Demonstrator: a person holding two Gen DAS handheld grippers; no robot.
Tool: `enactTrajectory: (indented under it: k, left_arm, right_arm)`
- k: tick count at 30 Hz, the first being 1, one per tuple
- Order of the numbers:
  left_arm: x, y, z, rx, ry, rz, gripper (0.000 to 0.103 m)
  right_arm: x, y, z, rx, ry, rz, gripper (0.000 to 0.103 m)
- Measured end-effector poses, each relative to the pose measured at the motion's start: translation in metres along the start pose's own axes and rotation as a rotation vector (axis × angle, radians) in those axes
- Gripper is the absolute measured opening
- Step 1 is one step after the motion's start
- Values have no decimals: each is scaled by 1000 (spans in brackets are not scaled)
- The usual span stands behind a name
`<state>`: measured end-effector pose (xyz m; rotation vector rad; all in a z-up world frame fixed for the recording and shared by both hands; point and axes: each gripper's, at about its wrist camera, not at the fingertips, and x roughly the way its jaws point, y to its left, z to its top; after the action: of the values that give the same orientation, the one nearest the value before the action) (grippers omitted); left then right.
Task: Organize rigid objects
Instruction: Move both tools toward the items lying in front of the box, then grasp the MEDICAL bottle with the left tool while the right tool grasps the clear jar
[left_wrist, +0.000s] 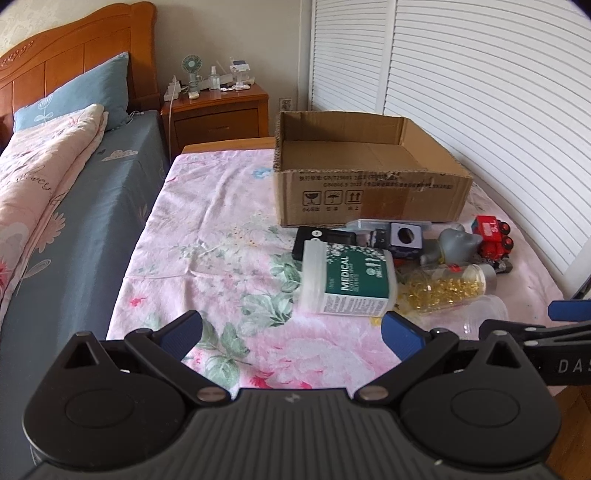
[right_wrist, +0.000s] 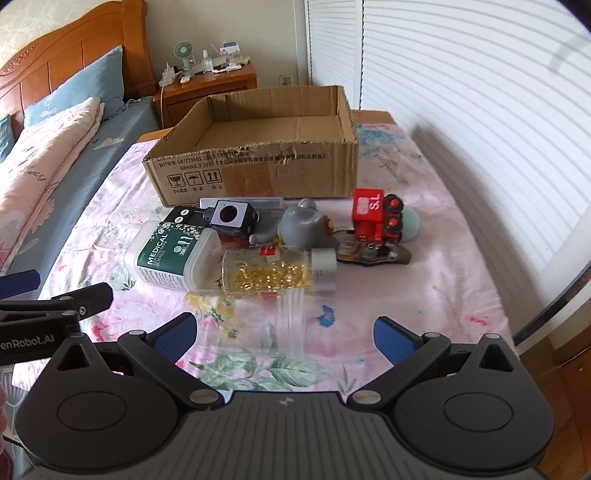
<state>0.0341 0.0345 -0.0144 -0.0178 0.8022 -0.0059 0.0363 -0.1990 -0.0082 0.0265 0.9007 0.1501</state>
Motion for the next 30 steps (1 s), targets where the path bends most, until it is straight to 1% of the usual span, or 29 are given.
enactTrajectory:
  k: [7, 11, 16, 19, 22, 25, 30]
  left_arm:
    - [10, 17, 1, -33, 5, -2, 102]
    - [14, 22, 2, -29, 10, -17, 102]
    - [19, 26, 5, -14, 17, -36, 102]
    - [23, 24, 10, 3, 19, -54, 102]
    - [28, 18, 20, 26, 14, -80, 102]
    - [37, 5, 29, 70, 11, -117, 102]
    - [57, -27, 35, 154, 22, -159, 102]
  right_arm:
    - [26, 2, 3, 16, 69, 10, 103]
    - [36, 8, 5, 26, 96, 53, 103]
    - [46, 20, 8, 11, 108, 51, 103]
    - [53, 27, 9, -4, 126, 29, 103]
    - [57, 29, 9, 0, 137, 39, 103]
    - [60, 26, 8, 5, 142, 5, 103]
    - [56, 8, 7, 22, 137, -35, 103]
